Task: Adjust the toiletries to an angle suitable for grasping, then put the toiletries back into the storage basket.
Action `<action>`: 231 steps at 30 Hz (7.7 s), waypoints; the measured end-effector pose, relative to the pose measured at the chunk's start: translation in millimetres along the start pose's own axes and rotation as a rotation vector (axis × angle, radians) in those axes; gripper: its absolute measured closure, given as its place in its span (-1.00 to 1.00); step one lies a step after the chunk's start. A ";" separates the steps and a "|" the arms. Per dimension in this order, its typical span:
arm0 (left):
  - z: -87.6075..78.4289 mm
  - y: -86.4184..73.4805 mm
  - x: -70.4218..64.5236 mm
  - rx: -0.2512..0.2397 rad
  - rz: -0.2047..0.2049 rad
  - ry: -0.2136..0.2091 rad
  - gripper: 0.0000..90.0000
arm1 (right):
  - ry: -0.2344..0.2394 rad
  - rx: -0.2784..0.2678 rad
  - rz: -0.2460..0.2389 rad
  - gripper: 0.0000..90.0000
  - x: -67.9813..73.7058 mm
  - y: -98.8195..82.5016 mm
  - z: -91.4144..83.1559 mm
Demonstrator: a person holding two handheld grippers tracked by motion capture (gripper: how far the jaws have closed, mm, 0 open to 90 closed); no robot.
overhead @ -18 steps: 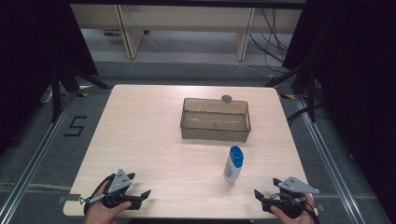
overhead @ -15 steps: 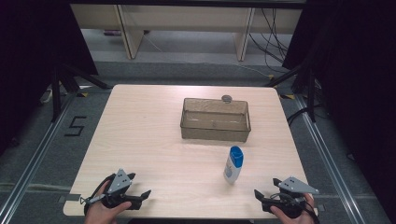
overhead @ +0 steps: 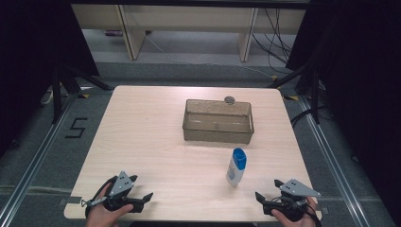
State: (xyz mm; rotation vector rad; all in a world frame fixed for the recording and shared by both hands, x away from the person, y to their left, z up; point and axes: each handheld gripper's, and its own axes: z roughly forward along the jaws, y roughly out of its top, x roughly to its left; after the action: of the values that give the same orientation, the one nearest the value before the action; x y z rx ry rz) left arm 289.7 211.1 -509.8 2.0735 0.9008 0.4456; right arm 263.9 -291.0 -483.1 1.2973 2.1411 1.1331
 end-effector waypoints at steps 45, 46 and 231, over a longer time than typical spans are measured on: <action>1.4 0.0 0.2 0.010 0.003 -0.001 -0.67 | 0.072 -0.086 -0.091 -0.65 32.5 24.2 23.6; 1.5 0.0 0.3 0.010 0.002 0.000 -0.67 | 0.083 -0.084 -0.091 -0.65 32.6 24.7 24.0; 3.5 2.8 -3.7 0.023 0.031 -0.015 -0.67 | 0.081 -0.164 -0.127 0.22 11.8 115.2 58.4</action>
State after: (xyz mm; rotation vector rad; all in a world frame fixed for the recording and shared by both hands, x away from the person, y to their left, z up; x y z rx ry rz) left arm 290.5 205.4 -509.8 2.1118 0.8704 0.4375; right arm 360.6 -227.2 -424.9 1.0452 2.1039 1.2966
